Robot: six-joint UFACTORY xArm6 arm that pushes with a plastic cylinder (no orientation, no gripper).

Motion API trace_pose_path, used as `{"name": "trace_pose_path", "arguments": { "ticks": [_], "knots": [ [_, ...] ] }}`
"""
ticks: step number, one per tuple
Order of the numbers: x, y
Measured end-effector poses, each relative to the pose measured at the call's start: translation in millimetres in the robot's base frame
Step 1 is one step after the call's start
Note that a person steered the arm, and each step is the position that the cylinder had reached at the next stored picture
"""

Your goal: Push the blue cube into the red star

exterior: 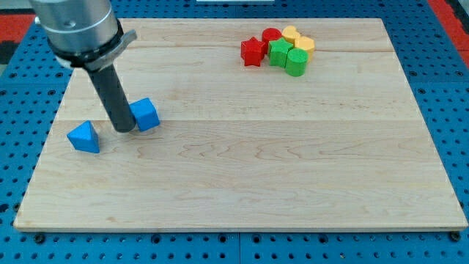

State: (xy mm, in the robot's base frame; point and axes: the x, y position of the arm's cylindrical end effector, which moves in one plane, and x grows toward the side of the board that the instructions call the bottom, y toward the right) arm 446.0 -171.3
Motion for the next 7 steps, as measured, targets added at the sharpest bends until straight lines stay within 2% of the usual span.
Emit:
{"name": "trace_pose_path", "arguments": {
  "ticks": [1,4,7],
  "knots": [
    [-18.2,6.1],
    [-20.5,129.9],
    [-53.8,163.7]
  ]
}}
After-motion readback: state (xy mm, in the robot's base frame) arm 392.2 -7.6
